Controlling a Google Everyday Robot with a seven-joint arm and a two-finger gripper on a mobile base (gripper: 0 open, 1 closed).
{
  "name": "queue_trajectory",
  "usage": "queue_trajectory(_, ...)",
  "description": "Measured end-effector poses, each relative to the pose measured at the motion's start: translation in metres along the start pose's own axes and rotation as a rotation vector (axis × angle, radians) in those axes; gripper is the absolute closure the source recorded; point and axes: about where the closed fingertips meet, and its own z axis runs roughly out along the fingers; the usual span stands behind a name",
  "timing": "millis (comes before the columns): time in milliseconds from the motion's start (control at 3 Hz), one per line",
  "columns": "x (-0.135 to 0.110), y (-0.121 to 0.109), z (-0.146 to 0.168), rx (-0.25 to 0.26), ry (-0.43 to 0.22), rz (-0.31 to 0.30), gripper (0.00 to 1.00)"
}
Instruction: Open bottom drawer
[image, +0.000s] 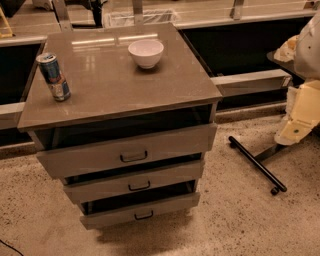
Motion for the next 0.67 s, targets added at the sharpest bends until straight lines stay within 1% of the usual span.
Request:
queue_trajectory(333,0.0,0.0,0.0,0.0,0.0,0.0,0.0)
queue_trajectory(667,0.023,0.002,0.036,-0.047,-0.081,0.03,0.0)
